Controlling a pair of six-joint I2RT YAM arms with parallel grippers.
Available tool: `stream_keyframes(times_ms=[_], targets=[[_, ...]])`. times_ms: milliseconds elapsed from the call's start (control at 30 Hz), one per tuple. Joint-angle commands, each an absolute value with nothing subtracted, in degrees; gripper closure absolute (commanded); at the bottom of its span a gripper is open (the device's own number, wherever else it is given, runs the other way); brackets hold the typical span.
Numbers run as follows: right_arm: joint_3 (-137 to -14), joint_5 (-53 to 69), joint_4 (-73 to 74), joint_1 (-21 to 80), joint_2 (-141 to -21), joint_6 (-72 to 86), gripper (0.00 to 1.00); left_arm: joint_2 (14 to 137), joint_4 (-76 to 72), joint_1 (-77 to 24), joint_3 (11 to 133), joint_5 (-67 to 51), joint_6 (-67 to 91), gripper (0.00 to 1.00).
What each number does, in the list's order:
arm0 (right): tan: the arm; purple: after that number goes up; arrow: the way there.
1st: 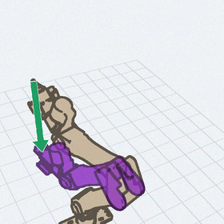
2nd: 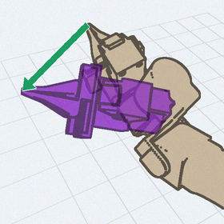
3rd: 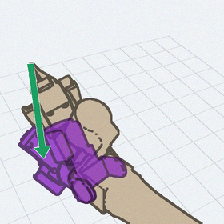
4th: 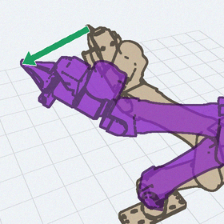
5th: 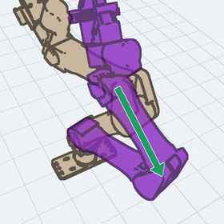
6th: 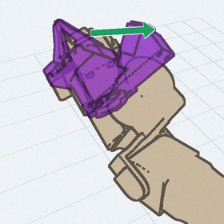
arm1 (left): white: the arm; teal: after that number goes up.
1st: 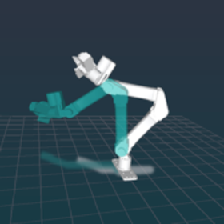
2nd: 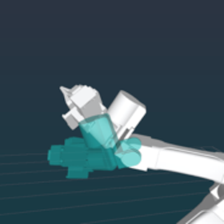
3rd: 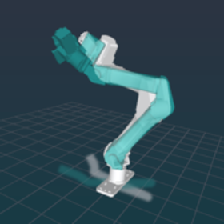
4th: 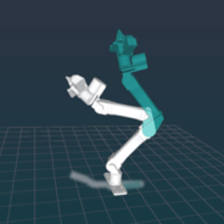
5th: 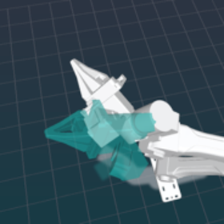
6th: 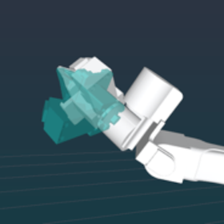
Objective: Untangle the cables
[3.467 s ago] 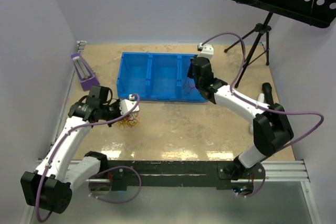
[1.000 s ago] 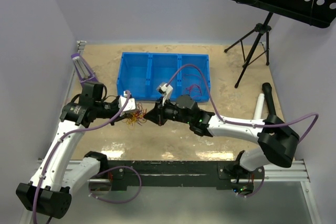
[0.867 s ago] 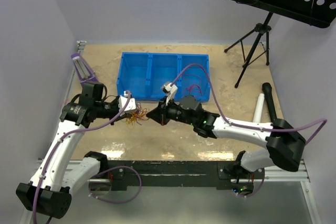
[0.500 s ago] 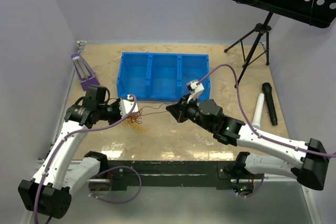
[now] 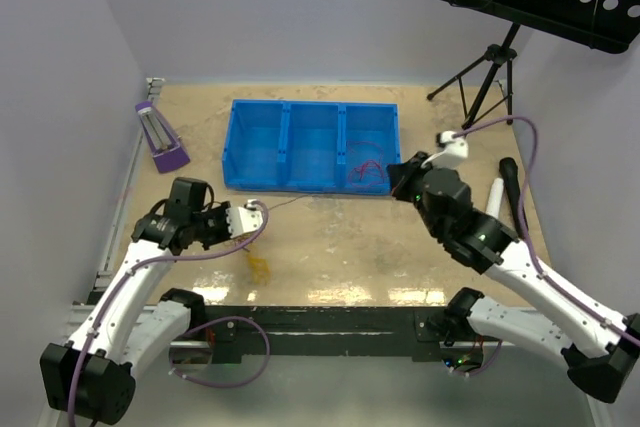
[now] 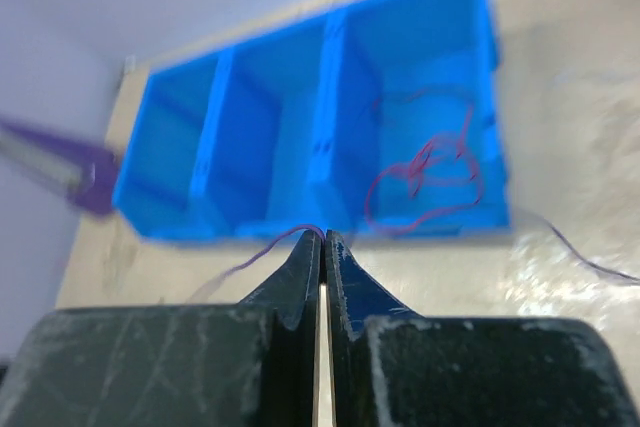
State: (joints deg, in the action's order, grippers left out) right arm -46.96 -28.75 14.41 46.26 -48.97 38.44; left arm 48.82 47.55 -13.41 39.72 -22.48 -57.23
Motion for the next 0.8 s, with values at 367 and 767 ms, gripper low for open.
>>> stream_keyframes(times_ms=[367, 767], targets=[[-68.98, -49.91, 15.56, 41.75, -46.23, 33.06, 1.00, 48.69, 43.95, -12.57, 29.63, -8.27, -61.70, 0.95], [-81.46, -53.61, 12.66, 41.75, -48.34, 25.06, 1.00, 48.25, 39.47, -12.48, 25.14, -5.36, -62.14, 0.94]])
